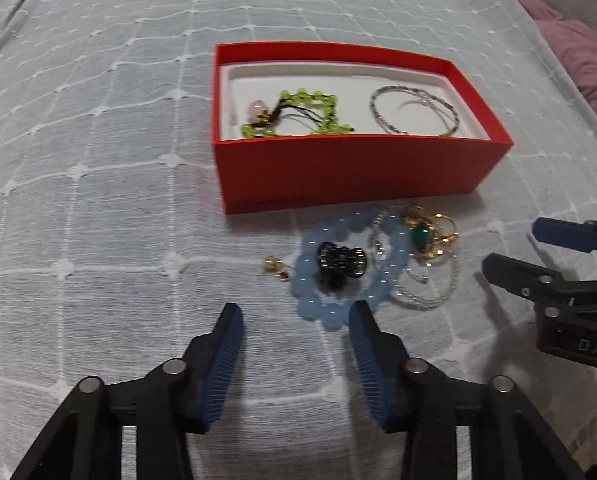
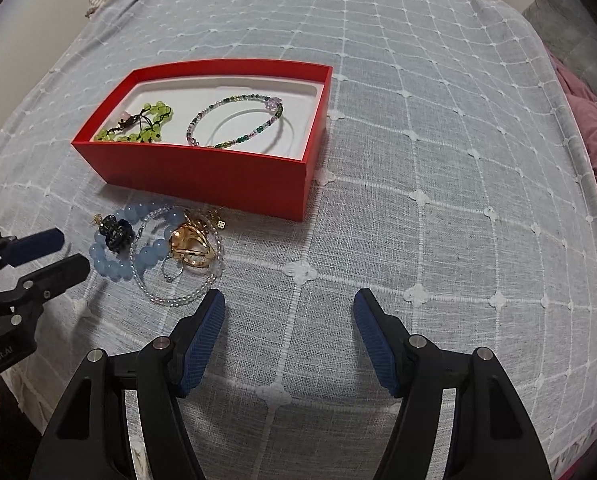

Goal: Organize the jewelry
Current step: 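Grasp the black claw hair clip with the left tool, then grasp the gold green-stone ring with the right tool while the left holds the clip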

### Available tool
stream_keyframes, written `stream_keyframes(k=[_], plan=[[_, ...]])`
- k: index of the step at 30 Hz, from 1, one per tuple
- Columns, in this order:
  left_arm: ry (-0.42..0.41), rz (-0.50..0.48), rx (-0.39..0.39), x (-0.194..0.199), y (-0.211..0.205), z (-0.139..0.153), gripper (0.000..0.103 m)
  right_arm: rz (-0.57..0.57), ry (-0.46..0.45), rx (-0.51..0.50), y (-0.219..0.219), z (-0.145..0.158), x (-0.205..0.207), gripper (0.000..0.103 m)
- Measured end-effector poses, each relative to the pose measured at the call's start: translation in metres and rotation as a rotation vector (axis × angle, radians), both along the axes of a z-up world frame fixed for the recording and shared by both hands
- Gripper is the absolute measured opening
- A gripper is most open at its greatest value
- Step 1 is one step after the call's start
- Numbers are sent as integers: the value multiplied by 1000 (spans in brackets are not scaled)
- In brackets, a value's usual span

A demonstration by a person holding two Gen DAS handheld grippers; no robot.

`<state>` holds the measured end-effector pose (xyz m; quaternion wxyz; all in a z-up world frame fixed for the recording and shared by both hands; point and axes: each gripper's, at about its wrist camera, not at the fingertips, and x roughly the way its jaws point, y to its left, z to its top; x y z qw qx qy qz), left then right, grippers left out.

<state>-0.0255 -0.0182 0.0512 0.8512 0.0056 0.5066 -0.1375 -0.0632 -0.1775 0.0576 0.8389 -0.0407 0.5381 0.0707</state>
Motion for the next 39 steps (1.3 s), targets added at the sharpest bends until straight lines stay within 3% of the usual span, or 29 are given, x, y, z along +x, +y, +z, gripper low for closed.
stream_keyframes(k=[5, 19, 23, 30, 39], plan=[[-13, -37, -14, 0, -8, 2, 33, 6, 0, 1, -1, 0, 0, 70], [-65, -98, 18, 11, -35, -5, 26, 19, -8, 21, 1, 2, -1, 70], [-78, -112, 31, 12, -39, -7, 15, 46, -22, 23, 7, 4, -3, 70], [-87, -107, 41, 12, -43, -3, 15, 95, -49, 30, 18, 6, -5, 70], [-81, -28, 58, 12, -25, 5, 15, 127, -79, 79, 24, 10, 2, 67]])
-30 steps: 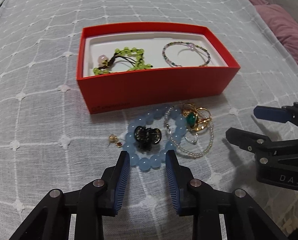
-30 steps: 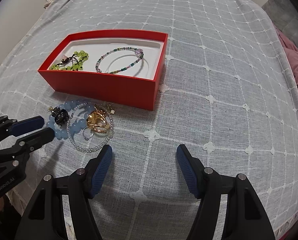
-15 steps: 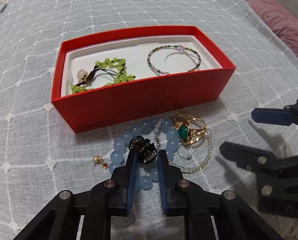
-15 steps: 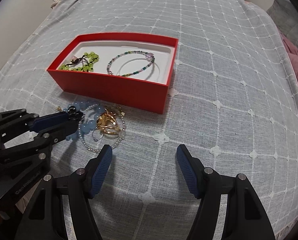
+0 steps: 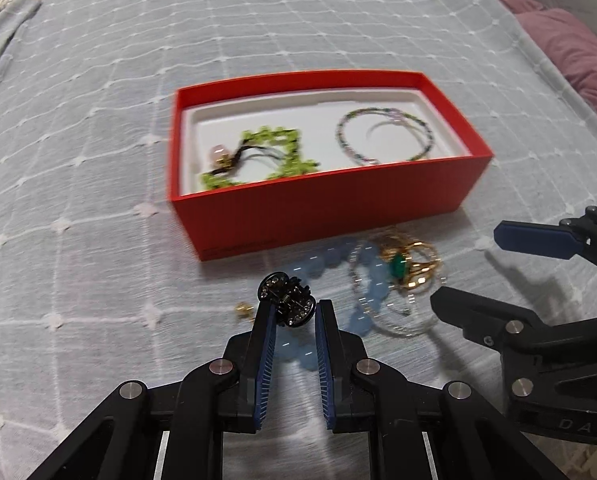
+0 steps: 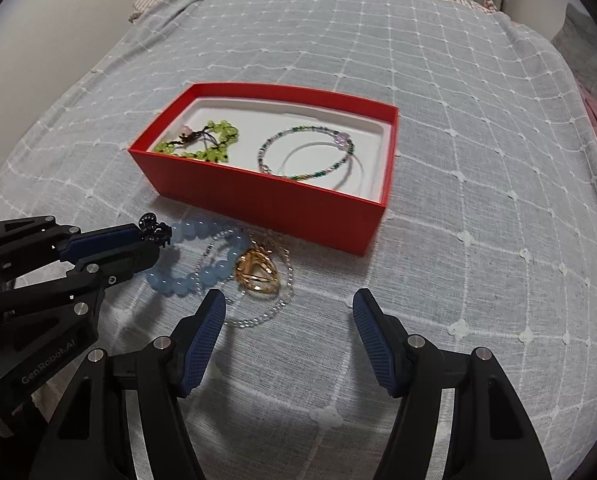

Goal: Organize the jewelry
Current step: 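Grasp the gold green-stone ring with the right tool while the left holds the clip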

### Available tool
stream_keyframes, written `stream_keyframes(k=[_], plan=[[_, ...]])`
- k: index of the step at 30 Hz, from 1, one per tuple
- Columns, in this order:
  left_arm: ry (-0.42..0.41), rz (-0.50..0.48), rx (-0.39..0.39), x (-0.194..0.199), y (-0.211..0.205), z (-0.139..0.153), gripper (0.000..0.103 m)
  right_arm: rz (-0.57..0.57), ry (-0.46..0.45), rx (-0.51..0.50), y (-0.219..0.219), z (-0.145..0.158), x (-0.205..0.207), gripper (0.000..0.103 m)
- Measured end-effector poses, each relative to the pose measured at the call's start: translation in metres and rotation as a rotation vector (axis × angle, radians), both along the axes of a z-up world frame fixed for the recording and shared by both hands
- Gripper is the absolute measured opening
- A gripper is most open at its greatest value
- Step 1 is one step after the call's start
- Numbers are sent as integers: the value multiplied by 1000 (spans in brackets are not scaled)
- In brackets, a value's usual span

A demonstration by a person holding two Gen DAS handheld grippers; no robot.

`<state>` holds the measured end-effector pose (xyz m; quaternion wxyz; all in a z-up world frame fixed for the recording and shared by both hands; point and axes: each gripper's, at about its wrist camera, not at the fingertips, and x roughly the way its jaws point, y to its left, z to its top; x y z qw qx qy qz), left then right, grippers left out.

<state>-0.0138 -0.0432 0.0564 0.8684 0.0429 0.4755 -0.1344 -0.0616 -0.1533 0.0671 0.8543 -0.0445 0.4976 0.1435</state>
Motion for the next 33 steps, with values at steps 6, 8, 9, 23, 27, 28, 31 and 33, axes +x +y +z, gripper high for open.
stream_keyframes(k=[6, 8, 9, 23, 27, 28, 31, 33], plan=[[21, 45, -9, 3, 10, -2, 15, 60, 0, -4, 19, -4, 2, 46], [22, 45, -11, 2, 11, -1, 15, 65, 2, -4, 23, -6, 4, 41], [20, 45, -10, 1, 12, -1, 15, 65, 3, -4, 24, -7, 6, 39], [31, 54, -15, 2, 12, -1, 15, 53, -11, -1, 27, -6, 12, 27], [27, 52, -19, 3, 15, 0, 15, 57, -17, 8, 24, 0, 8, 6], [25, 53, -20, 3, 15, 0, 15, 57, -16, 10, 23, 1, 7, 3], [16, 57, -33, 1, 17, 4, 15, 65, 4, 38, 20, 2, 8, 3], [13, 61, -38, 0, 19, 5, 15, 79, 15, 46, 20, 0, 7, 3]])
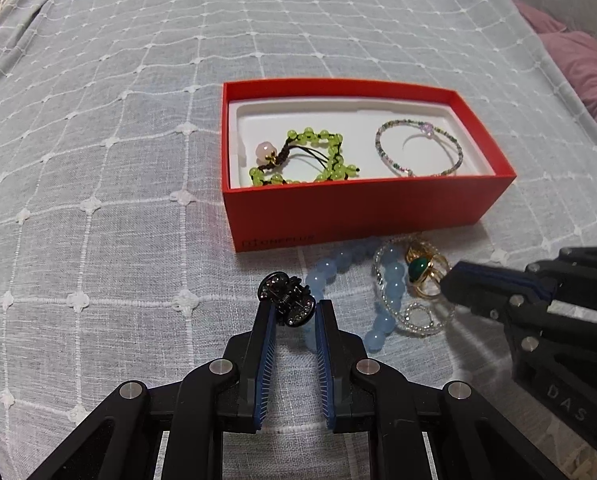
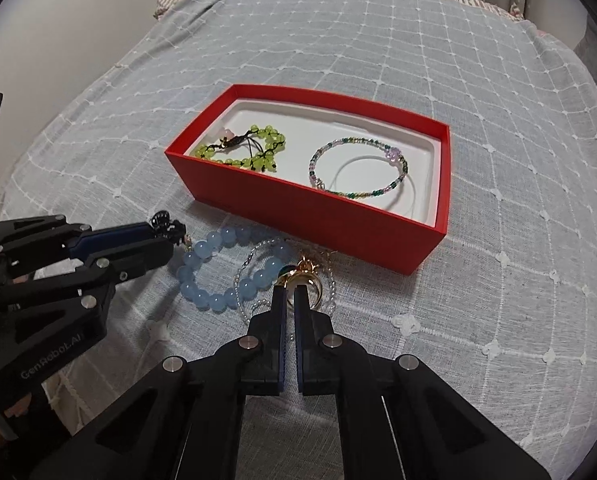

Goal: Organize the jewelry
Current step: 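Grasp the gold green-stone ring with the right tool while the left holds the clip, then lower the clip and the ring into the red box and open both tools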

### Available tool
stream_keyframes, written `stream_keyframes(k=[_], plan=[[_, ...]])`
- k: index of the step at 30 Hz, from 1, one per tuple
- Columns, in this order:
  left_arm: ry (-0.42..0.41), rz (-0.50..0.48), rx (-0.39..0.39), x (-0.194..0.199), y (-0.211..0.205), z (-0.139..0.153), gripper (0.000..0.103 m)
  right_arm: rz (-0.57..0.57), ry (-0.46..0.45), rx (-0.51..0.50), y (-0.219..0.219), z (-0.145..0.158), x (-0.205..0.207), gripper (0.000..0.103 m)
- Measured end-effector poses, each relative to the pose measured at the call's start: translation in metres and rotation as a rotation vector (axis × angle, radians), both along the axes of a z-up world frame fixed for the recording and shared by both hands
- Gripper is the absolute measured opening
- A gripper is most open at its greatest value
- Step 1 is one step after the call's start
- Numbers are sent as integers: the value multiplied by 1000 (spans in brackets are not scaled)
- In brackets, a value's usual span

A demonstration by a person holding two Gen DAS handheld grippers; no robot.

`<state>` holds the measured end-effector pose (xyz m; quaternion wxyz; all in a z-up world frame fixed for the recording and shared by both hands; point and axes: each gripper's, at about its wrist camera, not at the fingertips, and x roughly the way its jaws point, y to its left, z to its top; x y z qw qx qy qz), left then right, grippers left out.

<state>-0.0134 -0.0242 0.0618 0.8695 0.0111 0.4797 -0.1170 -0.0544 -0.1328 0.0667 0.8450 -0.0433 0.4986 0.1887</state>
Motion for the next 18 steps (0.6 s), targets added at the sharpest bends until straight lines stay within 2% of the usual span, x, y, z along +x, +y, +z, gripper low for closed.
stream_keyframes(k=[4, 6, 8, 14, 18], plan=[[3, 12, -2, -1, 3, 0, 15, 16, 24, -6, 4, -5, -3, 6], [4, 16, 0, -1, 3, 0, 15, 21, 34, -4, 5, -8, -4, 18], [7, 18, -1, -1, 4, 0, 15, 14, 32, -1, 5, -8, -4, 40], [9, 13, 1, 0, 4, -1, 15, -6, -23, 16, 6, -2, 1, 41], [12, 8, 3, -1, 1, -2, 15, -15, -16, 0, 5, -7, 8, 41]])
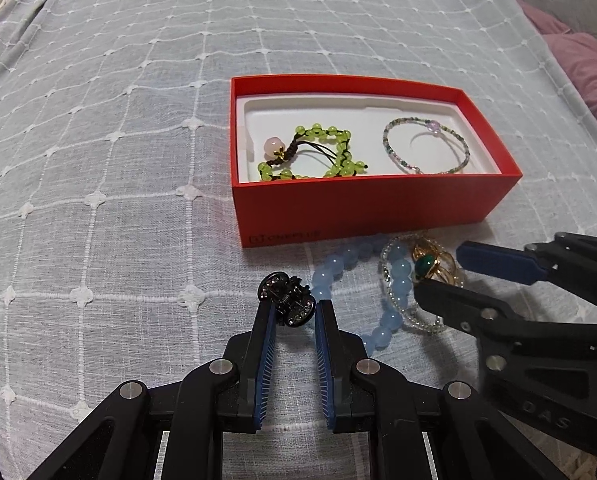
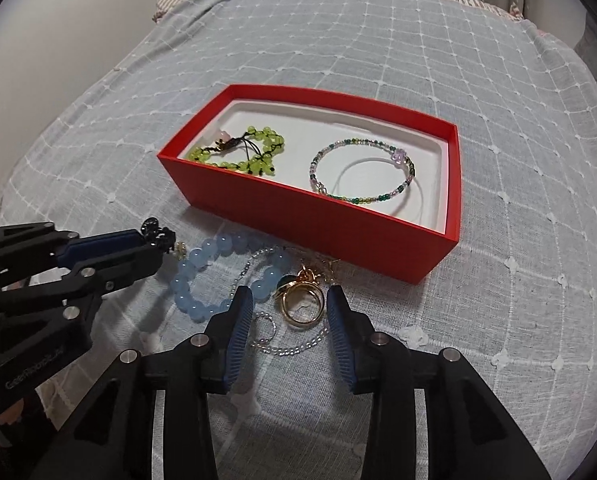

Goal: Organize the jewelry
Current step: 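Lower the clip and the ring into the red box and open both tools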

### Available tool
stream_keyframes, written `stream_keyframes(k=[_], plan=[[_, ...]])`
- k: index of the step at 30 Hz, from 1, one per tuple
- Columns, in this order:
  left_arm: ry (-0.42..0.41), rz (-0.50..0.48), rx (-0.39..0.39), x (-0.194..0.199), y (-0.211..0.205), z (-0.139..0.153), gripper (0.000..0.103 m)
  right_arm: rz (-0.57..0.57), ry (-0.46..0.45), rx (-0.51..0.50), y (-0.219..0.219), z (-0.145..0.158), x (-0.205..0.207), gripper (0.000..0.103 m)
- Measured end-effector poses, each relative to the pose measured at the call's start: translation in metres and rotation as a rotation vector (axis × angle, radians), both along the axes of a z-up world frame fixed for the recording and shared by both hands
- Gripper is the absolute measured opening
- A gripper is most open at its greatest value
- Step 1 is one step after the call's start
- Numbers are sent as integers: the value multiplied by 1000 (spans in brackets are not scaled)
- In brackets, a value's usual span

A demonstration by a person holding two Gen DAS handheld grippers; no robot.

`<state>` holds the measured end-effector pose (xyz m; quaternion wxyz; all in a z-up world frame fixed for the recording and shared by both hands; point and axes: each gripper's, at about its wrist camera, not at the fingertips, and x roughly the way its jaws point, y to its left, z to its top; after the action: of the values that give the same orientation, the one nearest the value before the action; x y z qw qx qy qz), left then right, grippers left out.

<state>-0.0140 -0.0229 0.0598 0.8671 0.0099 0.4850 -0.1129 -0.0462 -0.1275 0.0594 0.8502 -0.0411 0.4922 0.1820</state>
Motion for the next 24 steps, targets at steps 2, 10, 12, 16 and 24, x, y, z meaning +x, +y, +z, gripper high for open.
stream_keyframes(k=[2, 10, 12, 16, 24], plan=[[1, 0, 1, 0, -1, 0, 15, 5, 2, -12, 1, -3, 1, 31], [-7, 3, -14, 2, 4, 2, 15, 21, -25, -22, 3, 3, -3, 24], [-16, 1, -22, 1, 6, 4, 15, 22, -30, -12, 0, 7, -4, 24], [-48, -3, -34, 0, 8, 13, 15, 18, -57, 28, -6, 24, -11, 24], [-137, -3, -72, 8, 7, 33, 15, -37, -126, 85, -27, 54, 1, 24]])
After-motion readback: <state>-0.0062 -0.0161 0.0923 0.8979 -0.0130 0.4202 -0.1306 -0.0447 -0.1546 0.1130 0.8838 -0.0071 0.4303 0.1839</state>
